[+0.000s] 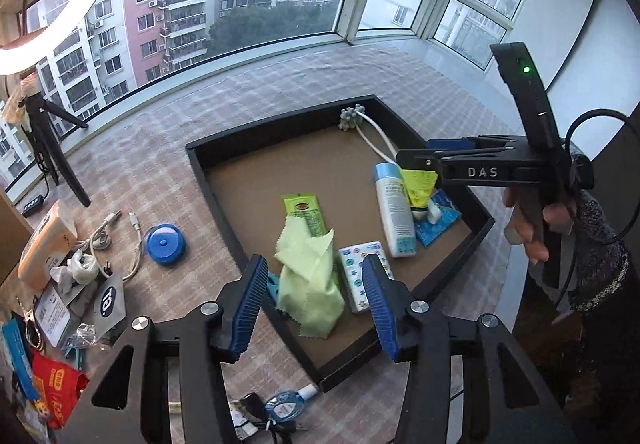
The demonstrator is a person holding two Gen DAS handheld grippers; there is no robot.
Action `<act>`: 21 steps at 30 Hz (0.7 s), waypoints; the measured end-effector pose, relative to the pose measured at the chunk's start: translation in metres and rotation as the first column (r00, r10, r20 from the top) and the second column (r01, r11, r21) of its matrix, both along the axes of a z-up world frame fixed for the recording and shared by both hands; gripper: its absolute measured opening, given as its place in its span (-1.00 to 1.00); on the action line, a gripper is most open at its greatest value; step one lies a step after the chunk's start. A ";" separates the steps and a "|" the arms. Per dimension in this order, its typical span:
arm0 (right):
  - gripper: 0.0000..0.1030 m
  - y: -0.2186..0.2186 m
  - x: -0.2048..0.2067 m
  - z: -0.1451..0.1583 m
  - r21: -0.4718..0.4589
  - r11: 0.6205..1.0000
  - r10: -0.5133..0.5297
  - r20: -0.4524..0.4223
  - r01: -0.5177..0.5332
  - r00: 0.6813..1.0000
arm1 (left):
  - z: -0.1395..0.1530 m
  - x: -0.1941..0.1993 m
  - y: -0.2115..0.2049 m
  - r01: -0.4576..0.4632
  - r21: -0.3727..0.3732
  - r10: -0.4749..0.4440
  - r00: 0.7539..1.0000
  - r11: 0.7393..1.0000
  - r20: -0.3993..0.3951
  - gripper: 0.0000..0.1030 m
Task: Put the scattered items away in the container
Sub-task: 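Grasp green cloth with left tool while right tool grasps yellow shuttlecock, drop both in tray, then grasp grey packet with left tool while right tool carries blue tape measure to tray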
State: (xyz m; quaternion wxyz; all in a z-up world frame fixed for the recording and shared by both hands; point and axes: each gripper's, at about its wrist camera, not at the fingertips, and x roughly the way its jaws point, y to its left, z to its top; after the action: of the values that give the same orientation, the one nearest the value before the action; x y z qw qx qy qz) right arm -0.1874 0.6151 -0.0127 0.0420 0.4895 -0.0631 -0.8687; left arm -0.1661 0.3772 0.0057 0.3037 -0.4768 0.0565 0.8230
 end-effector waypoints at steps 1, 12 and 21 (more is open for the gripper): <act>0.19 -0.007 -0.003 0.000 -0.004 1.000 0.019 -0.001 -0.019 1.000 | -0.003 -0.002 -0.008 -0.019 -0.008 0.019 1.000 1.000 0.000 -0.10; 0.19 -0.133 -0.044 -0.009 -0.017 0.946 0.324 0.005 -0.324 0.946 | -0.053 -0.025 -0.123 -0.174 -0.120 0.184 0.980 0.977 0.074 -0.10; 0.19 -0.222 -0.097 -0.052 0.016 0.867 0.492 0.128 -0.498 0.861 | -0.079 -0.046 -0.133 -0.128 -0.227 0.150 0.985 0.965 0.081 -0.10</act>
State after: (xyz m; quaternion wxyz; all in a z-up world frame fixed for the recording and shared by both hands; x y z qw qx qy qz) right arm -0.2848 0.3931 -0.0652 0.2479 0.5411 0.0832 -0.7993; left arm -0.2116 0.2443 -0.0733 0.1927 -0.5501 0.0992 0.8065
